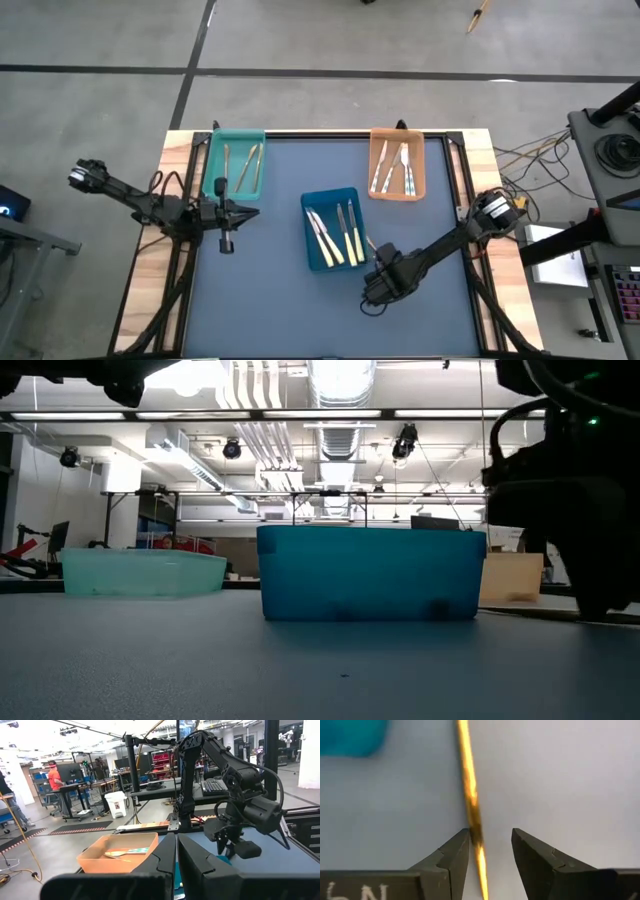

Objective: Sort silverware by color (type)
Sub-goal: Put the gold knife into the light blue bin

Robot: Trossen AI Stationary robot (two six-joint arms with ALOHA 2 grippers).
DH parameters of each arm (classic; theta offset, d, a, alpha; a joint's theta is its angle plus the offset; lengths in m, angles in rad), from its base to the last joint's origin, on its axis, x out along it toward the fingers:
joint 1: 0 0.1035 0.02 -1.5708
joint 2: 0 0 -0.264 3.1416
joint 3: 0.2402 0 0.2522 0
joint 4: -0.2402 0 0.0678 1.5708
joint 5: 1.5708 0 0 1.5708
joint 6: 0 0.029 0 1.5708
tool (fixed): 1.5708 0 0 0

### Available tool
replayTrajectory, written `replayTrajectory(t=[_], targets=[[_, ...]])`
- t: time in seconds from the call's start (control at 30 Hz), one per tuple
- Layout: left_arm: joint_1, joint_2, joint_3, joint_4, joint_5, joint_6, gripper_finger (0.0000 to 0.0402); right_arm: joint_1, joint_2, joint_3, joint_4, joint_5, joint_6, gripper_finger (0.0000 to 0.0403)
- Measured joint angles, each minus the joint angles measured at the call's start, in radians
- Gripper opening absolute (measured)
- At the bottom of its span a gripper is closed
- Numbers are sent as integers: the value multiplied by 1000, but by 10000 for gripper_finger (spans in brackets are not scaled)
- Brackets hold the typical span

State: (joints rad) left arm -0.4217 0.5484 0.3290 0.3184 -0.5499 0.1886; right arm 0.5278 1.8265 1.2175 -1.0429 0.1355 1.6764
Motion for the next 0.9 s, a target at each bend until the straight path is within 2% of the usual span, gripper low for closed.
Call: replayTrajectory(t=[0.17, 0.3, 0.57, 0.67, 0.83, 0.9], targets=[[0, 0, 0, 0, 0, 0, 0, 0, -5, -6, -42, 2, -46, 138], [0, 0, 0, 0, 0, 0, 0, 0, -6, -29, 26, 7, -113, 136], [0, 0, 0, 1, 0, 0, 0, 0, -14, -104, 130, 3, -143, 131], [0, 0, 0, 1, 0, 0, 0, 0, -13, -139, 180, -15, -143, 105], [0, 0, 0, 1, 0, 0, 0, -1, -12, -164, 216, -25, -144, 24], [0, 0, 0, 1, 0, 0, 0, -1, -11, -165, 216, -29, -141, 21]])
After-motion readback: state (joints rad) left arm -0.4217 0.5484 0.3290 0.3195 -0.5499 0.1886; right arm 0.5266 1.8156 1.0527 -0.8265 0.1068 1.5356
